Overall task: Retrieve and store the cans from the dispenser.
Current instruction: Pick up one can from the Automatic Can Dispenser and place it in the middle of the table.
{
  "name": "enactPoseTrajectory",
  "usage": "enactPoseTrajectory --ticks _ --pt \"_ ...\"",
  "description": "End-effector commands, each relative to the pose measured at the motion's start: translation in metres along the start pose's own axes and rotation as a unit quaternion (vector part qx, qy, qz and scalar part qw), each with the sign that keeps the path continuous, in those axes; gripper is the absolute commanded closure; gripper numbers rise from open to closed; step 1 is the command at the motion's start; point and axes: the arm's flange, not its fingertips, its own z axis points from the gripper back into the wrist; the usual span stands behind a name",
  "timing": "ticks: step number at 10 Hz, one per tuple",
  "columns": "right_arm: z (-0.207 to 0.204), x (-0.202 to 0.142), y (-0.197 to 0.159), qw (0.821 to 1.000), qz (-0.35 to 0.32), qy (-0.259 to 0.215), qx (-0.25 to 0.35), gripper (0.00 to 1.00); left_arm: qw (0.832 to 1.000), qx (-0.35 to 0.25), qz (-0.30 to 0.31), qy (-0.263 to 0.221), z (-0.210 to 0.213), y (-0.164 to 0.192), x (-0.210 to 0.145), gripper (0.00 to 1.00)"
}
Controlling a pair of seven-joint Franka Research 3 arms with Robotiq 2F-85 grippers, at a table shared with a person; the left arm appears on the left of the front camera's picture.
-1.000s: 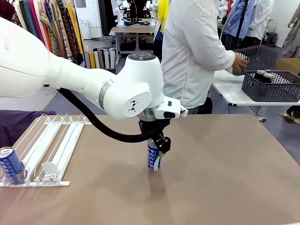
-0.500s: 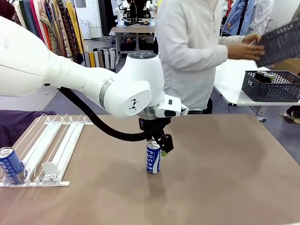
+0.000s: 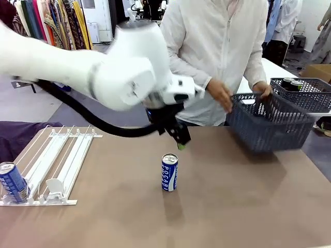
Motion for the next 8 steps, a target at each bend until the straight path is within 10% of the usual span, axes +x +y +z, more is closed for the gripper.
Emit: enactPoseTrajectory --ticks 1,4,8 --pt "0.0 0.003 0.004 1.0 0.001 -0.004 0.006 0.0 0.999 -0.034 0.01 0.004 0.087 0.034 -0.073 0.0" --pt "0.0 0.003 0.004 1.0 0.001 -0.004 0.006 0.0 0.983 -0.127 0.104 -0.084 0.176 0.111 -0.191 0.0" --pt "0.0 0.003 0.004 1.0 0.001 -0.004 0.006 0.0 0.888 -0.222 0.337 -0.221 0.215 0.224 -0.407 0.0"
